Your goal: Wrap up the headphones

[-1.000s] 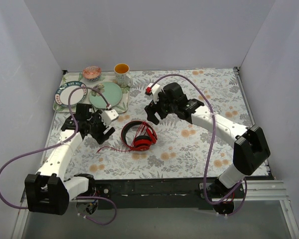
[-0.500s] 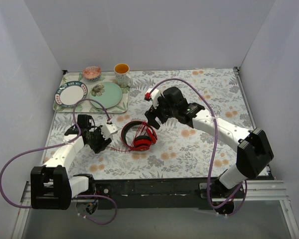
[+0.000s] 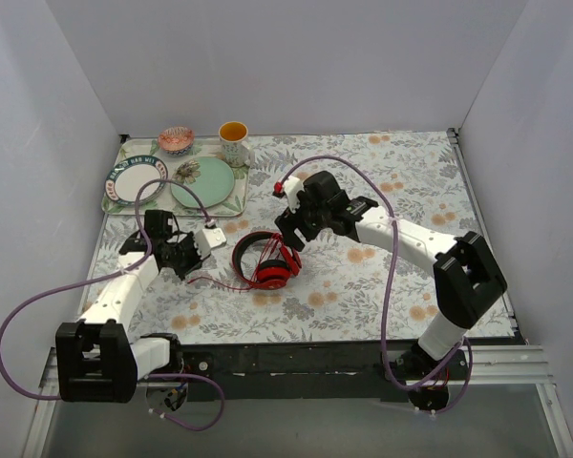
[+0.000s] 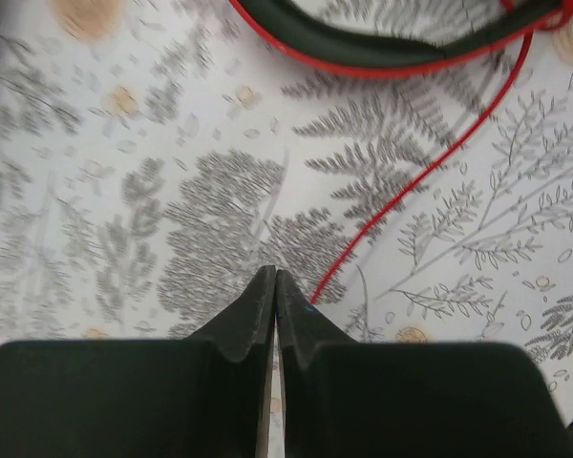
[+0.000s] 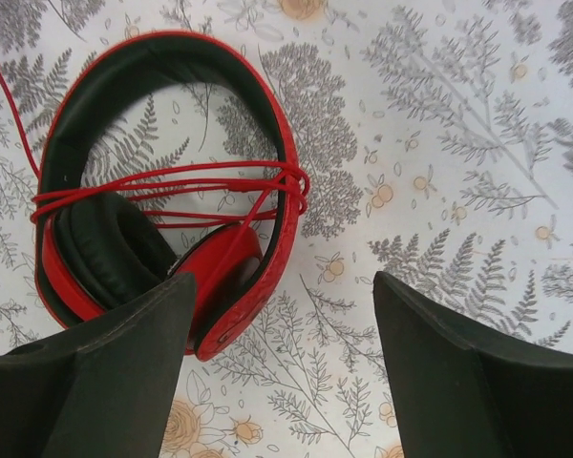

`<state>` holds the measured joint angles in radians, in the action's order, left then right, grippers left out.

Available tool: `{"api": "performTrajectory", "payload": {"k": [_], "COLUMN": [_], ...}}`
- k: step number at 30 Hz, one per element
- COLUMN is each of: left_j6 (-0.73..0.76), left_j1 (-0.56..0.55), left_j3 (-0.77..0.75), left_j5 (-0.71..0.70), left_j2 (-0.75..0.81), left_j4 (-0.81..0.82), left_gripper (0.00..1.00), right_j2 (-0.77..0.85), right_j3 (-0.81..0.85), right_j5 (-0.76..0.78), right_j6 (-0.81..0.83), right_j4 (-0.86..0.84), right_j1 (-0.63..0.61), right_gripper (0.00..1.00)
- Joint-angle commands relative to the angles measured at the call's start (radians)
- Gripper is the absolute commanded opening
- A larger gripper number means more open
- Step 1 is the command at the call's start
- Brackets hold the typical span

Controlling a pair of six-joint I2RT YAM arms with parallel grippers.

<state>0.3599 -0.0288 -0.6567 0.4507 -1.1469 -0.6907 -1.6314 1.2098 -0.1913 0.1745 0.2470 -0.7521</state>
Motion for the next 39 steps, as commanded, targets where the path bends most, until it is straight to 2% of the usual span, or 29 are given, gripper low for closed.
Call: {"api": "performTrajectory", "payload": {"k": [1,5,7,9,10,11,13,15,16,18,20,23,24,27,28,33,35,39], "left_j6": [0.016,-0.002,-0.013,0.042,0.075,0.091,0.048,-0.028,-0.062,-0.169,-0.176,-0.021,0.067,0.152,0.222,0.402,0.535,0.559], "left_j1": [-0.003,-0.057,-0.091,-0.099,-0.099,-0.099,-0.08,-0.028,-0.008,0.076,0.165,0.252,0.26,0.274,0.276,0.276,0.274,0.276], "left_j3": [-0.161,-0.268,-0.307,-0.308,-0.302,-0.291,-0.239,-0.224,-0.23,-0.242,-0.239,-0.186,-0.167,-0.089,-0.078,-0.034,-0.029,-0.044], "left_j5": [0.143,0.207,0.18,0.108,0.073,0.039,-0.032,-0.017,0.008,0.04,0.129,0.226,0.22,0.218,0.226,0.325,0.342,0.342], "left_j2": [0.024,-0.016,-0.033,-0.043,-0.046,-0.053,-0.054,-0.06,-0.069,-0.098,-0.103,-0.074,-0.06,-0.013,-0.01,-0.04,-0.068,-0.125], "left_j4": [-0.033,-0.069,-0.069,-0.12,-0.15,-0.174,-0.118,-0.102,-0.083,-0.069,-0.09,-0.147,-0.148,-0.113,-0.113,-0.105,-0.15,-0.135], "left_gripper": [0.0,0.0,0.0,0.0,0.04,0.13,0.29,0.37,0.47,0.51,0.54,0.6,0.61,0.66,0.67,0.67,0.66,0.63], "right_j2": [-0.064,-0.119,-0.128,-0.128,-0.119,-0.113,-0.094,-0.082,-0.073,-0.065,-0.065,-0.096,-0.1,-0.082,-0.071,-0.038,-0.025,-0.012], "right_j3": [0.043,0.06,0.062,0.063,0.062,0.063,0.086,0.117,0.158,0.198,0.26,0.332,0.333,0.287,0.274,0.192,0.174,0.136], "right_j5": [-0.034,-0.101,-0.106,-0.099,-0.097,-0.088,-0.071,-0.008,0.054,0.11,0.127,0.095,0.073,0.088,0.099,0.081,0.089,0.095], "right_j6": [-0.046,-0.05,-0.056,-0.063,-0.061,-0.056,-0.047,-0.038,-0.035,-0.02,-0.007,0.029,0.029,0.034,0.027,0.016,0.014,0.008], "right_j4": [0.063,0.075,0.074,0.08,0.08,0.087,0.097,0.116,0.124,0.129,0.126,0.15,0.155,0.133,0.13,0.124,0.127,0.129], "right_j1": [0.005,0.005,0.005,0.005,0.005,0.005,-0.003,-0.018,-0.03,-0.074,-0.137,-0.19,-0.19,-0.185,-0.182,-0.156,-0.148,-0.13], "right_gripper": [0.79,0.66,0.65,0.64,0.65,0.66,0.67,0.7,0.72,0.75,0.77,0.8,0.8,0.82,0.82,0.82,0.82,0.82]}}
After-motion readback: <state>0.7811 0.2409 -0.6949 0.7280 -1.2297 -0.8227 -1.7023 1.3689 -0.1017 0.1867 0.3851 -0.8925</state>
